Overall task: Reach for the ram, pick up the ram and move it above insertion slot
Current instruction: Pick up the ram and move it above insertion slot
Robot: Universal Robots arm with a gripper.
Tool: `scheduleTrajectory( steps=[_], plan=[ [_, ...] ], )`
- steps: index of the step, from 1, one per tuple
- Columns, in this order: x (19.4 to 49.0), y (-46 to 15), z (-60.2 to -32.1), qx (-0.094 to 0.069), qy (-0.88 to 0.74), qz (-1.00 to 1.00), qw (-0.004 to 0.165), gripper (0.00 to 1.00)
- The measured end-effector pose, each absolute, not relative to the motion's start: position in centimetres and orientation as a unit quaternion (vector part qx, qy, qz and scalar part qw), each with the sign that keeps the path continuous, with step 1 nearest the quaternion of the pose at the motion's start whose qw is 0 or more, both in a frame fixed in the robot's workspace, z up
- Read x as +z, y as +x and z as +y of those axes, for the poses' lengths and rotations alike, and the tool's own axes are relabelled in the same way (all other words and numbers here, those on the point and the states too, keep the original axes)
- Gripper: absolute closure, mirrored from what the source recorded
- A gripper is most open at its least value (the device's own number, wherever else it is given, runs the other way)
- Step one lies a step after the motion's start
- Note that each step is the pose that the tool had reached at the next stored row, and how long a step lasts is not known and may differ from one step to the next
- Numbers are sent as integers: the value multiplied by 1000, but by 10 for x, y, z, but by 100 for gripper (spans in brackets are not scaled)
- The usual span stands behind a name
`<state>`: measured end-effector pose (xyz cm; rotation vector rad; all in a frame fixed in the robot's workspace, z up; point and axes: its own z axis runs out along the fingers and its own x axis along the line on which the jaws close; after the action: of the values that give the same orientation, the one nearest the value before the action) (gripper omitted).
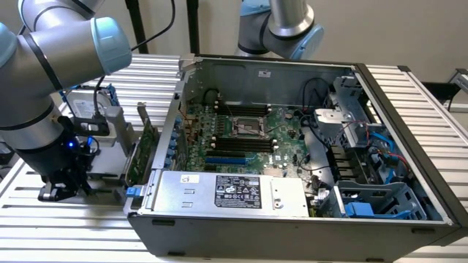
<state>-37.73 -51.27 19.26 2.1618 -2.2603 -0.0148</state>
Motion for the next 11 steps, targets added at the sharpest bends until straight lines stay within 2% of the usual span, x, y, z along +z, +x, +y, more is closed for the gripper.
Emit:
scheduleTrajectory(
  steps=[11],
  plan=[
    [193, -377, -513, -5, 694, -720, 7, 86]
  ],
)
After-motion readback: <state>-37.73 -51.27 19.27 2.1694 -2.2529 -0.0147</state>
